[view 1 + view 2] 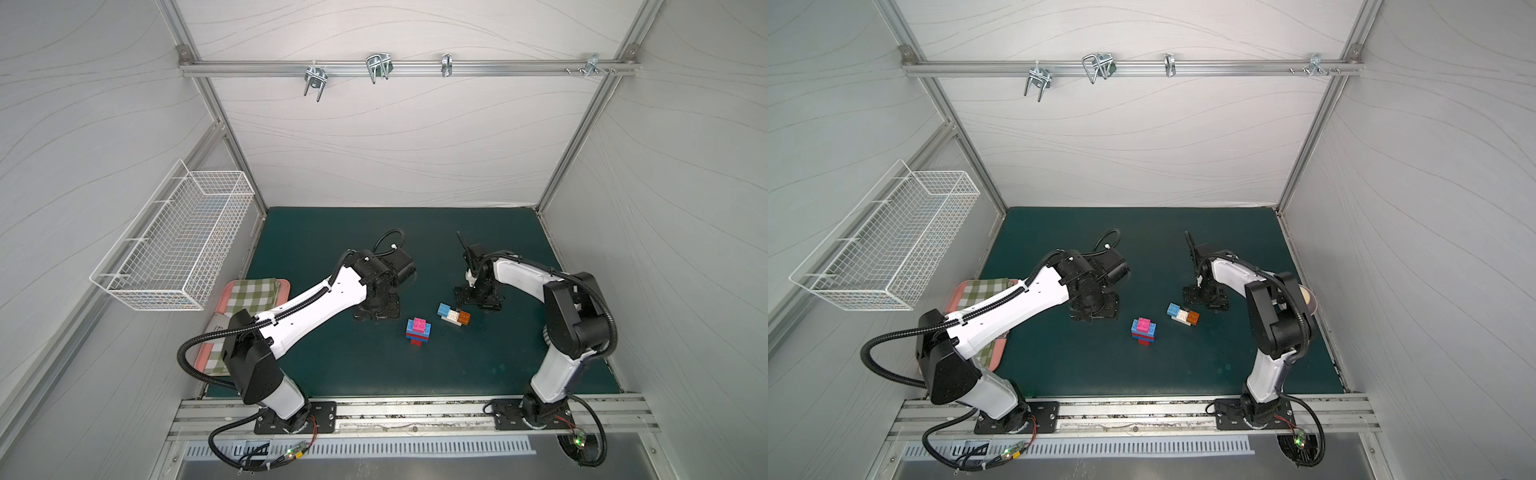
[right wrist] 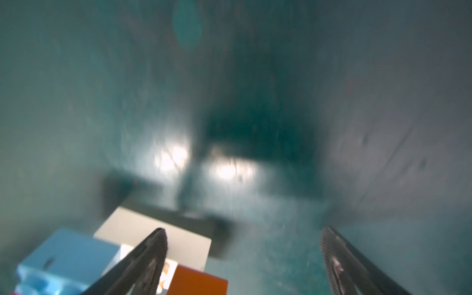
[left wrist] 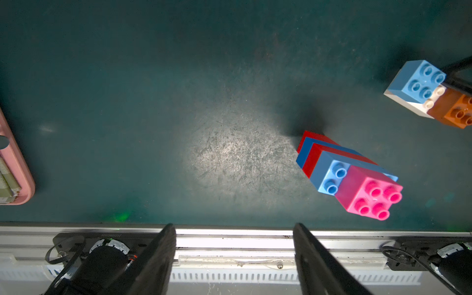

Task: Assemble a carrot with lego
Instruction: Move the lego brick at the center of the board, then pick up the lego brick from the center of the board.

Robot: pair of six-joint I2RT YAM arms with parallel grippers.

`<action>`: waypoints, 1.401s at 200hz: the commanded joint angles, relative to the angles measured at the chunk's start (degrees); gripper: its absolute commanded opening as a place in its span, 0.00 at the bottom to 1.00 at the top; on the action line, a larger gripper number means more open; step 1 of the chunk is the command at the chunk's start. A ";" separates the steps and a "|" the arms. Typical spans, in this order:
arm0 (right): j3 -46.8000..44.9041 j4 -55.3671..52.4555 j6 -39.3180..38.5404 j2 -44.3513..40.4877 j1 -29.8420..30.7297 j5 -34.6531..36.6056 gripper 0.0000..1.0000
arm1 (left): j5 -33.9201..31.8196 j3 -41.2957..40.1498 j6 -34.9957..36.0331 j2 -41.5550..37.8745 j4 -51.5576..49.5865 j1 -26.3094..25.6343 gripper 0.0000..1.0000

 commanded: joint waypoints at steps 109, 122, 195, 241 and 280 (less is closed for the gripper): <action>-6.90 0.09 -4.12 -19.69 1.87 -4.98 0.92 | -0.54 -1.79 -1.04 -3.32 0.92 0.43 0.74; -6.68 0.62 -6.02 -20.20 2.98 -6.36 0.90 | -0.39 -2.84 -1.01 -4.00 1.65 0.75 0.75; -5.84 2.32 -11.26 -12.85 8.47 -8.12 0.82 | 5.20 -13.25 0.92 -11.72 11.62 6.54 0.82; -6.53 4.28 -13.11 -10.26 10.58 -5.26 0.78 | 8.12 -18.36 0.94 -15.79 15.78 9.93 0.84; -6.95 5.85 -14.55 -8.75 12.67 -2.65 0.73 | 8.62 -19.81 0.66 -16.35 16.91 10.13 0.85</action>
